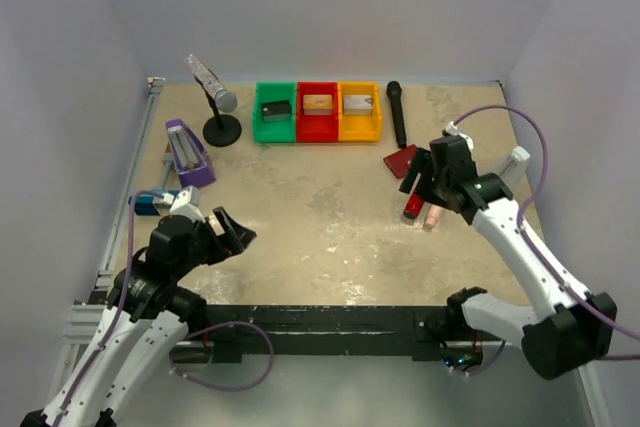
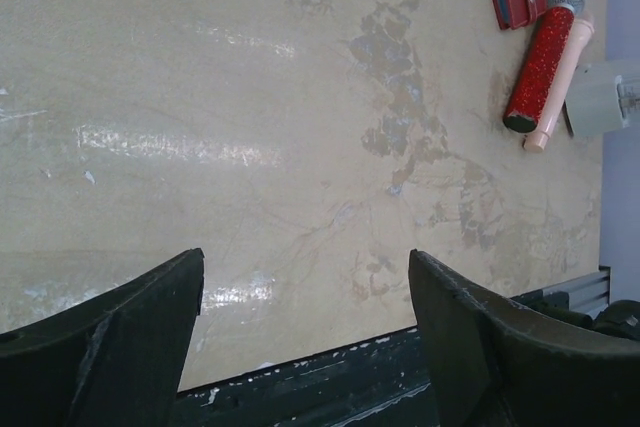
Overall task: Take the credit cards out of the card holder
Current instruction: Move the card holder to the center of the board.
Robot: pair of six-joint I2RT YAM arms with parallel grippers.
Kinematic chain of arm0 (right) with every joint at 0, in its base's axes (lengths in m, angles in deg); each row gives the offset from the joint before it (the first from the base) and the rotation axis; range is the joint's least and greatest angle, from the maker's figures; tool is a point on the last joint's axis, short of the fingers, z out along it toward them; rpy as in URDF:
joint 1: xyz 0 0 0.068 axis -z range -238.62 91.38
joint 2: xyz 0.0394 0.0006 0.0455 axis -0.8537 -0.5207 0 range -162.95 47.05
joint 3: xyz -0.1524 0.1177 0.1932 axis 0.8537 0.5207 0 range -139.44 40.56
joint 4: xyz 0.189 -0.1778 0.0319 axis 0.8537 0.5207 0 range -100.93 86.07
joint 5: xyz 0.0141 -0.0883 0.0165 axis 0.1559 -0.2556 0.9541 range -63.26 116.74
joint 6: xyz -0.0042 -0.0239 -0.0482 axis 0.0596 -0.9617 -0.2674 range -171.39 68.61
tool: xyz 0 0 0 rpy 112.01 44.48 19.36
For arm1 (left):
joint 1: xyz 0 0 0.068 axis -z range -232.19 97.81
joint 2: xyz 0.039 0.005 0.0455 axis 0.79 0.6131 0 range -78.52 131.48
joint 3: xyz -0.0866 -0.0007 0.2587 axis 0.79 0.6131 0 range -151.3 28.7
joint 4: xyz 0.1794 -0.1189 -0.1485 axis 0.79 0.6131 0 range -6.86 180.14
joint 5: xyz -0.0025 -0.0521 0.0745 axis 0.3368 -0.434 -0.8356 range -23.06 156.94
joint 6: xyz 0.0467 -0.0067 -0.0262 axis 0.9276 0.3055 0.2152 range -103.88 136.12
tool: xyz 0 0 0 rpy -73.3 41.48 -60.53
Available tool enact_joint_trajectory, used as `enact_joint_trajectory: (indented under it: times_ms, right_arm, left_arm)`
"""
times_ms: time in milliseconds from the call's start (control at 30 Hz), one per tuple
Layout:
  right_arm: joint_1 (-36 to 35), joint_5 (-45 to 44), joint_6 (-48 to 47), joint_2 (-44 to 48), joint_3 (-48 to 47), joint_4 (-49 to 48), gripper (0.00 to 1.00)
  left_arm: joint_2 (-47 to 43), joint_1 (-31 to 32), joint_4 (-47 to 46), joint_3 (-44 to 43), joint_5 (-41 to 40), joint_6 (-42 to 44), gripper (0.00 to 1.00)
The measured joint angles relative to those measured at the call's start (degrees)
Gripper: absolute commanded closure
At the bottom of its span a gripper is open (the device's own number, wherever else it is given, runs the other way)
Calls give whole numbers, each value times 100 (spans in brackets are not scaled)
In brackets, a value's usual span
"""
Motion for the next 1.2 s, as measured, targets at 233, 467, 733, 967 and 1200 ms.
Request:
enact_joint_trajectory:
  times_ms: [233, 467, 733, 967, 1200]
  right_arm:
    - [361, 42, 173, -1733, -691, -343, 39]
    - [538, 94, 448, -2693, -1226, -560, 40]
    - [664, 243, 1130, -3388, -1266, -723, 37]
    - [717, 389, 1681, -3904, -1329, -828, 37]
    - [739, 380, 2006, -4212, -1513, -859, 38]
  left_arm:
    - [-151, 0, -7, 68, 101, -83, 21]
    - [-83, 0, -17, 98, 138, -118, 21]
    - [44, 0, -11, 258, -33, -267, 25]
    - [44, 0, 0, 374, -313, -496, 27]
    - [11, 0, 33, 409, -564, -636, 28]
